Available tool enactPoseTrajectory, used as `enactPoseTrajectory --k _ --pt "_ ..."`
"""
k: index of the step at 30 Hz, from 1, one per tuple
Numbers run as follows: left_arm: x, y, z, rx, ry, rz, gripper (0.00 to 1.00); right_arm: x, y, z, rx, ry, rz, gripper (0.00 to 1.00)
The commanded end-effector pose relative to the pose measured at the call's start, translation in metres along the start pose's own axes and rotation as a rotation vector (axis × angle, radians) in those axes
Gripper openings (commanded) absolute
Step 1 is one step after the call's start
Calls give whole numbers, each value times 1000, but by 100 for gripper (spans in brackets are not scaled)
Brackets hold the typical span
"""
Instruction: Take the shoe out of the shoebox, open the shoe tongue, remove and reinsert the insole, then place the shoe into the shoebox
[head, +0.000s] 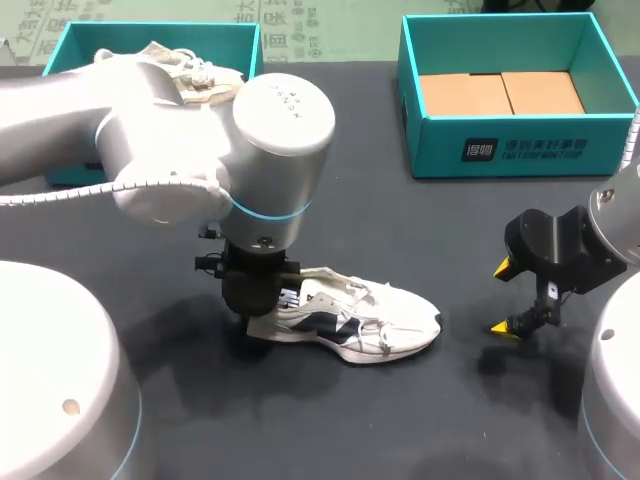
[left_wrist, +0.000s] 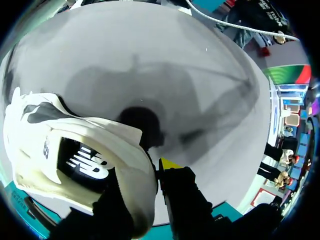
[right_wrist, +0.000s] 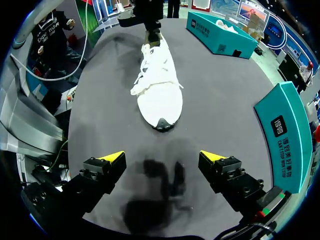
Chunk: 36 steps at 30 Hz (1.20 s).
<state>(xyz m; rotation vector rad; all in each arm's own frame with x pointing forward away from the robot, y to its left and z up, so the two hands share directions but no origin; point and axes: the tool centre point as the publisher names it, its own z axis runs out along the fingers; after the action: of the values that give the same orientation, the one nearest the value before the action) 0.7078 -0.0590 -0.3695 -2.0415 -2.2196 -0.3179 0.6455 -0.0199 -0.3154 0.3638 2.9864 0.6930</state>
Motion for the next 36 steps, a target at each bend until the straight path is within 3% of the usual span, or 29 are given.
enactPoseTrajectory --k 1,9,10,11,12,14,21,27,36 --pt "-8 3 6 4 2 -2 0 2 0 0 1 -3 0 100" --pt "-13 -1 14 2 9 6 0 2 0 0 1 -3 0 100" --pt "-13 -1 15 2 9 6 13 2 0 0 1 -3 0 100" --pt "-13 -1 15 3 9 7 34 2 0 0 1 -3 0 100" --pt "-12 -1 15 4 8 8 43 2 0 0 1 -3 0 100" --pt "-10 -1 14 2 6 10 50 2 0 0 1 -3 0 100" --pt "2 -1 -6 -18 -43 4 100 2 0 0 1 -3 0 100" --pt "22 -5 -46 -14 -145 -37 100 2 0 0 1 -3 0 100" --pt "55 -19 -99 119 -261 -189 100 2 0 0 1 -3 0 100"
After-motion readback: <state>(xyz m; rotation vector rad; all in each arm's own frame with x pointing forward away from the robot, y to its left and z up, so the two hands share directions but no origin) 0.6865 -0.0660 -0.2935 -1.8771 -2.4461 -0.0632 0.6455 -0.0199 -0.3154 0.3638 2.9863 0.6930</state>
